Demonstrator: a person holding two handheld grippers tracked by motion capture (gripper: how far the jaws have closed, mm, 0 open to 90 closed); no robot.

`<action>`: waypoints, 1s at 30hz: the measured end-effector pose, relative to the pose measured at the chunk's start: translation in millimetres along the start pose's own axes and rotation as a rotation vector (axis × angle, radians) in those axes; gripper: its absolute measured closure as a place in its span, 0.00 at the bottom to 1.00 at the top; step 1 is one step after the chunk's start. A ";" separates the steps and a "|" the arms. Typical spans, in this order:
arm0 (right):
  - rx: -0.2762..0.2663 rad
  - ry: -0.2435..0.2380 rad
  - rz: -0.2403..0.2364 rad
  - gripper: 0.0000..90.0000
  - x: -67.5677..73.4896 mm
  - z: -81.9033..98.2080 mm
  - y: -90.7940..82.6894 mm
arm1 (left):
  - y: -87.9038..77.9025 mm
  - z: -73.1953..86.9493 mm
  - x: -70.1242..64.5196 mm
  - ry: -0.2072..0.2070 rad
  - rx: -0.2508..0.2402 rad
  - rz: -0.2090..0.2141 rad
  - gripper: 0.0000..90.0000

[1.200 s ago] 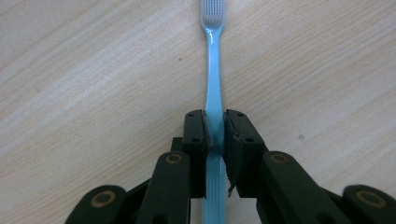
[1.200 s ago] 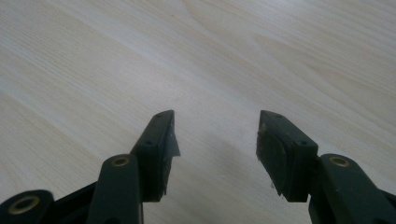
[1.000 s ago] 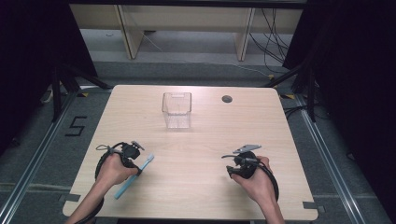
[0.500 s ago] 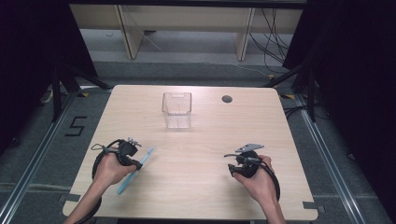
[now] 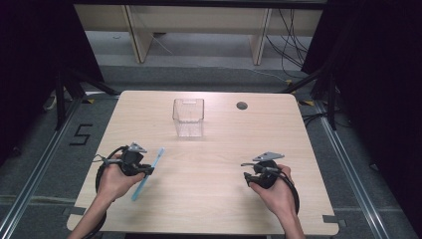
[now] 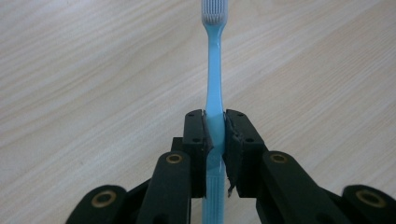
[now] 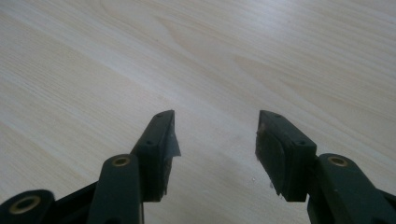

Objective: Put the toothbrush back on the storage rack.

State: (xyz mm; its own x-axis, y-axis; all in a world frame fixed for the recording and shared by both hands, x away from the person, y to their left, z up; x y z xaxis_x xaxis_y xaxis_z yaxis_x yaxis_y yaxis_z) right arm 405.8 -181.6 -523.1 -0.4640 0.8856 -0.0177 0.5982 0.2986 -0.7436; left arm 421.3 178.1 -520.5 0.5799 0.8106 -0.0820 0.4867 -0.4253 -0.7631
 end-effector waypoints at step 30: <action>-0.037 0.017 0.013 0.53 -2.2 -2.2 0.0 | -16.6 -29.8 6.2 -0.039 -0.374 0.000 0.87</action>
State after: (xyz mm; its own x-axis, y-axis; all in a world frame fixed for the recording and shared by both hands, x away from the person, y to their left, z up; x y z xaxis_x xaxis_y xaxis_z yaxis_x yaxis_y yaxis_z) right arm 408.2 -182.8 -521.6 -0.4447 0.8955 -0.0157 0.6280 0.2993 -0.7184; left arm 436.3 178.2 -489.3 0.5578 0.8224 -0.1118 0.6961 -0.5369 -0.4767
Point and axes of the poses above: each handheld gripper's, and its own axes: y roughly forward along the jaws, z roughly out of its underside, x roughly to its left, the point moved 8 cm from there along y, roughly forward along the jaws, and after that the axes turned 4 degrees about -x, right-handed, at the moved point
